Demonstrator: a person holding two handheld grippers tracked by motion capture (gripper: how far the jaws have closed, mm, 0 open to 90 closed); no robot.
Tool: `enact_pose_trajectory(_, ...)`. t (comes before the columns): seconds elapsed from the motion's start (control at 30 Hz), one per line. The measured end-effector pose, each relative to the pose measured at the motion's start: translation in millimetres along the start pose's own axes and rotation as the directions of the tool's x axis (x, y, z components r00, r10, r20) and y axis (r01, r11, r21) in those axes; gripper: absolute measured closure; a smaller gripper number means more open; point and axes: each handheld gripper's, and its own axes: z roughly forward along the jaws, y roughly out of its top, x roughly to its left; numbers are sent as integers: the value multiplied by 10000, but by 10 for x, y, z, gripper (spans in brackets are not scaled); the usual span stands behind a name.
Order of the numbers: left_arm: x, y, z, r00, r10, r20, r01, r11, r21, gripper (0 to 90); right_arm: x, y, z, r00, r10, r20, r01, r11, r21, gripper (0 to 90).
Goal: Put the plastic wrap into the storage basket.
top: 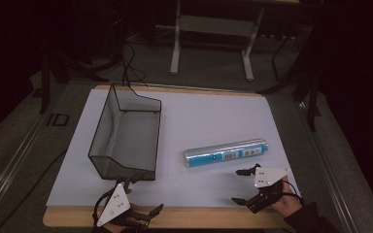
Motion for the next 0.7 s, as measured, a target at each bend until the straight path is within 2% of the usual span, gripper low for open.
enact_pose_trajectory(0.07,-5,2,-8,10000,-55,-42,55,10000,-17,1,-8,-6,19,9994,-3,-353,15,9994,351,158)
enact_pose_trajectory(0.1,-11,3,-15,10000,-63,-74,63,10000,-35,1,-21,-10,31,9972,194,-719,-157,9986,507,160)
enact_pose_trajectory(0.13,-11,3,-15,10000,-63,-74,63,10000,-35,1,-21,-10,31,9972,194,-719,-157,9986,507,160)
enact_pose_trajectory(0.17,-16,6,-24,9999,-38,-105,38,10000,-45,1,-29,-10,48,9955,266,-912,-202,9974,699,163)
enact_pose_trajectory(0.23,-30,9,-38,9999,-27,-161,26,10000,-54,1,-39,-1,52,9919,462,-1186,-377,9966,726,164)
enact_pose_trajectory(0.33,-31,6,-45,9998,-37,-176,36,10000,-75,1,-32,27,52,9902,424,-1333,-326,9967,744,176)
enact_pose_trajectory(0.37,-30,3,-48,9999,-56,-153,55,10000,-25,1,-32,27,52,9902,424,-1333,-326,9967,744,176)
enact_pose_trajectory(0.4,-27,-6,-53,9999,-24,-130,24,10000,14,1,-16,59,63,9931,413,-1096,-288,9931,1138,156)
enact_pose_trajectory(0.47,-25,-8,-57,9999,-23,-127,24,10000,37,1,-10,82,75,9942,555,-926,-401,9863,1598,134)
enact_pose_trajectory(0.53,-24,-7,-65,9999,-27,-152,28,10000,20,1,-12,100,87,9942,582,-902,-390,9787,2014,123)
enact_pose_trajectory(0.57,-22,-4,-66,9999,-68,-150,68,10000,-3,1,-12,100,87,9942,582,-902,-390,9787,2014,123)
enact_pose_trajectory(0.6,-19,-3,-63,9998,-141,-151,140,9999,-64,1,-24,112,79,9967,476,-651,-312,9717,2340,113)
enact_pose_trajectory(0.7,-15,-7,-57,9998,-183,-108,183,9998,-40,1,-55,125,54,9972,503,-558,-350,9682,2479,107)
